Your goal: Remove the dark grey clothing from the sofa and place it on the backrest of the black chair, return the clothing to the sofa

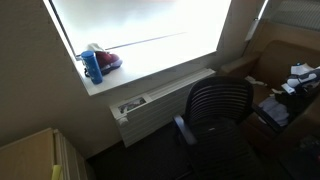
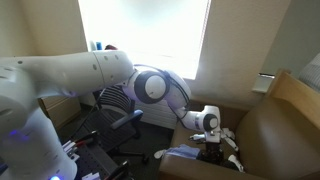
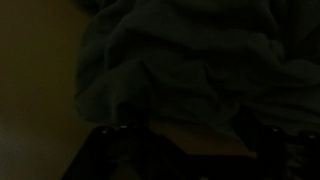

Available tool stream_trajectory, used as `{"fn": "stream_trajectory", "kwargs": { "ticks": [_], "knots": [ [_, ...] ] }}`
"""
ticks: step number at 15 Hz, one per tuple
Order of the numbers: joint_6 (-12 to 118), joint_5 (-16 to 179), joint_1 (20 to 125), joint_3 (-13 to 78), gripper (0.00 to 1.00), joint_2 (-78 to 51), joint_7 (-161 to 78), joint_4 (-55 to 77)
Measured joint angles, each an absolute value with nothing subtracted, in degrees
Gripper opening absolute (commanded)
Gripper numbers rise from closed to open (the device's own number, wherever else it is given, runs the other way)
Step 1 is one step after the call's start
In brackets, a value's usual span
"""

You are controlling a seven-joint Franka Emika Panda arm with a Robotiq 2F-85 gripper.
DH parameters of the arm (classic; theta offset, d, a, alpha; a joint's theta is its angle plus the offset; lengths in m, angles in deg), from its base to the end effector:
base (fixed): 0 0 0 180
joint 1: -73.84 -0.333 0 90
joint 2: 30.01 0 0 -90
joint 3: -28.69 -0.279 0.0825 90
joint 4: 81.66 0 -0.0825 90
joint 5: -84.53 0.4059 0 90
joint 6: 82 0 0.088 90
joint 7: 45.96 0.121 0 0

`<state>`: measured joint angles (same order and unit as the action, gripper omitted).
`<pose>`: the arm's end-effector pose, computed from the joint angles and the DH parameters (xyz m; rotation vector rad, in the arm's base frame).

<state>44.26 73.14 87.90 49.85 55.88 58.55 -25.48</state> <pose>0.5817 -0.3467 -0.1006 1.3790 -2.1641 0.1936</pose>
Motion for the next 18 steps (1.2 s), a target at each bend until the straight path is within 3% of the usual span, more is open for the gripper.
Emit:
{"fn": "stream_trajectory", "kwargs": {
  "ticks": [7,9,15,16,18],
  "knots": [
    [44.92,73.14,87.7,49.92,0.05,55.84,60.35,-25.34],
    [48.88,72.97,87.37,50.87,0.0,55.74,62.97,-25.84],
    [62.15,72.93,85.59,56.16,0.0,51.49,69.62,-27.6],
    [63.37,72.95,85.52,56.69,0.26,50.61,70.16,-27.63],
    [63.14,72.95,85.53,56.69,0.33,49.09,69.06,-27.37]
  ]
}}
